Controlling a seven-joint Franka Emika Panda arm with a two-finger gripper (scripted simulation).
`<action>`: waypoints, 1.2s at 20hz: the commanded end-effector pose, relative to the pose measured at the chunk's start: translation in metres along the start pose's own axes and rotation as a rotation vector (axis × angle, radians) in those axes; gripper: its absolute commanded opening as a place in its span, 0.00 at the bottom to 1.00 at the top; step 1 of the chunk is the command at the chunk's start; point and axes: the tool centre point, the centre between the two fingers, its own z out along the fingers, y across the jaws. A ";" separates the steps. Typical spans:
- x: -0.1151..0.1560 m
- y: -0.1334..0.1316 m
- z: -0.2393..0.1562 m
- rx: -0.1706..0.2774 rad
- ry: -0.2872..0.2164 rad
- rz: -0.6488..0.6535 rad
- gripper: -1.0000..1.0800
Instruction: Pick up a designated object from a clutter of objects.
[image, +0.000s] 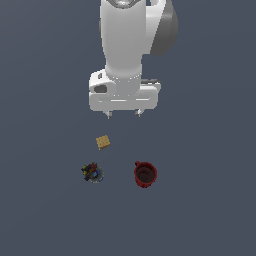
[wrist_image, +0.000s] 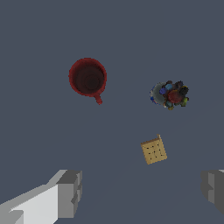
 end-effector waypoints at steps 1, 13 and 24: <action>0.000 0.008 0.014 0.000 0.000 -0.016 0.96; -0.015 0.063 0.119 0.004 0.004 -0.149 0.96; -0.052 0.100 0.205 0.013 0.012 -0.268 0.96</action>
